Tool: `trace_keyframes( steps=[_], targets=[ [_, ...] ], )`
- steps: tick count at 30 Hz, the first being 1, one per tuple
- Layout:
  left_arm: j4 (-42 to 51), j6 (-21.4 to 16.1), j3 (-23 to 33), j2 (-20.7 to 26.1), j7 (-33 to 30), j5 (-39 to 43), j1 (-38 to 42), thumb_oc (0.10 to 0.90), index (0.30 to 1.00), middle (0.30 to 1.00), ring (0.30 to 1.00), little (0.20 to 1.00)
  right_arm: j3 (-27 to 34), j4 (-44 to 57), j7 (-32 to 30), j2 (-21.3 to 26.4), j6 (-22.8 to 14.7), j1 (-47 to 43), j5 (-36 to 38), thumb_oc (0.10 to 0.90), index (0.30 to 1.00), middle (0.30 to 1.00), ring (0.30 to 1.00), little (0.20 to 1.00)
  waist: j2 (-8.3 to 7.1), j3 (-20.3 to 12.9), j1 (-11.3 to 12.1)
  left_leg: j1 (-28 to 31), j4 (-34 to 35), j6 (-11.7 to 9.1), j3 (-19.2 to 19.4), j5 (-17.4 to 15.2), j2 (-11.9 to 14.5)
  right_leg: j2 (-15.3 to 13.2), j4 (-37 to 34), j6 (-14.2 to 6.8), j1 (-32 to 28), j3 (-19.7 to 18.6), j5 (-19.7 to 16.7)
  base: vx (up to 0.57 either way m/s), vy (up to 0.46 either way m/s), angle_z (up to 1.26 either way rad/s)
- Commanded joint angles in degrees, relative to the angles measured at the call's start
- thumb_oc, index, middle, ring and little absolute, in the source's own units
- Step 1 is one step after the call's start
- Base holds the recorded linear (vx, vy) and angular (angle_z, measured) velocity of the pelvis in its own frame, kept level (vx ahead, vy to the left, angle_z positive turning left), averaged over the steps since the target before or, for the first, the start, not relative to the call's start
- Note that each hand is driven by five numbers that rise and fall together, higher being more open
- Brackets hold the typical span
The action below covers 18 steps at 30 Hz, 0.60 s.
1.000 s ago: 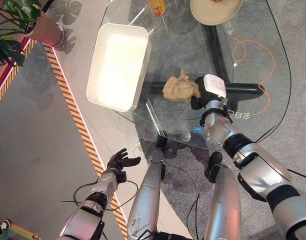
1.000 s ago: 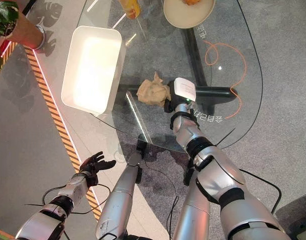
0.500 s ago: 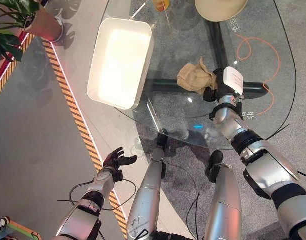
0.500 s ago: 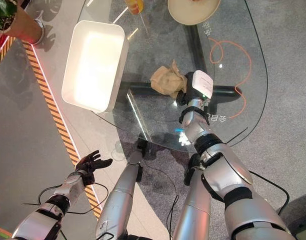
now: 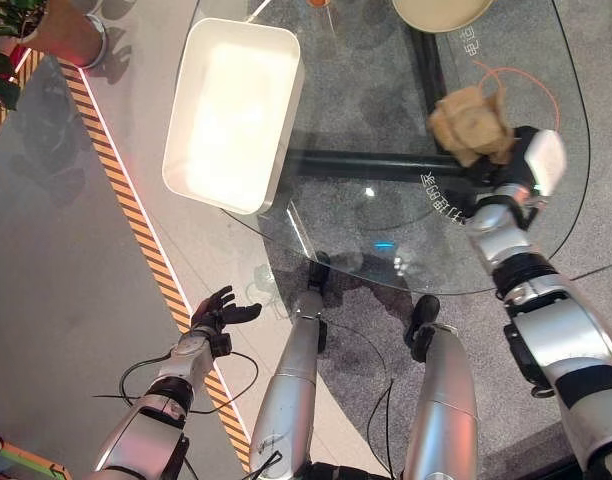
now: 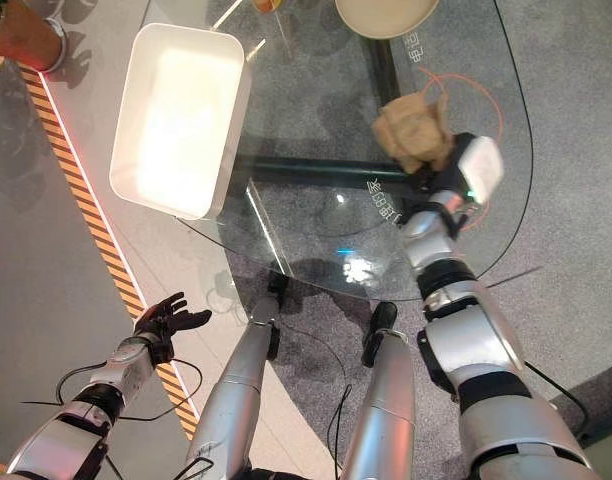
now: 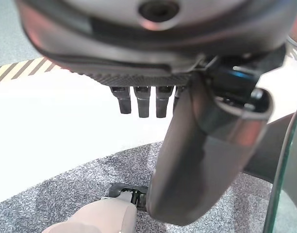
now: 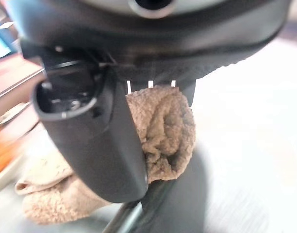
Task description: Wipe the table with a cloth and put it in the basket.
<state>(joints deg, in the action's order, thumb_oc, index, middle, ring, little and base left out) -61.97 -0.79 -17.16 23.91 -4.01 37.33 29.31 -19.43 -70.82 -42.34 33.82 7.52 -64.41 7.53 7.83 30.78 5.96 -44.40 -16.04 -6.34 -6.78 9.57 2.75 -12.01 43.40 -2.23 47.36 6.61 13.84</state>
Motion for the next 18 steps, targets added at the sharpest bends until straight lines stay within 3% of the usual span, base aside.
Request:
trace_keyframes(
  steps=[1, 18],
  targets=[
    [-3.4, 0.0, 3.4, 3.7, 0.2, 0.7, 0.9, 0.800, 0.900, 0.900, 0.900, 0.900, 1.2, -3.7, -6.2, 10.0, 0.4, 1.9, 2.4, 0.100, 0.300, 0.300, 0.300, 0.200, -0.59, -1.0, -1.6, 0.3, -8.8, 7.4, 6.9, -10.5, -2.7, 4.2, -11.3, 1.1, -0.4, 1.1, -9.4, -0.07, -0.026, -0.02],
    [-7.2, 0.2, 3.5, 5.5, 1.7, 0.8, 4.4, 0.800, 0.900, 0.900, 0.900, 0.900, -1.7, -3.1, -3.9, 8.9, -1.9, -1.2, 1.3, 0.100, 0.300, 0.300, 0.300, 0.200, -1.72, -1.0, -1.7, 0.2, -8.2, 6.9, 6.4, -10.6, -2.5, 4.9, -12.6, 0.7, -0.8, 1.0, -9.4, -0.01, -0.009, -0.02]
  ],
)
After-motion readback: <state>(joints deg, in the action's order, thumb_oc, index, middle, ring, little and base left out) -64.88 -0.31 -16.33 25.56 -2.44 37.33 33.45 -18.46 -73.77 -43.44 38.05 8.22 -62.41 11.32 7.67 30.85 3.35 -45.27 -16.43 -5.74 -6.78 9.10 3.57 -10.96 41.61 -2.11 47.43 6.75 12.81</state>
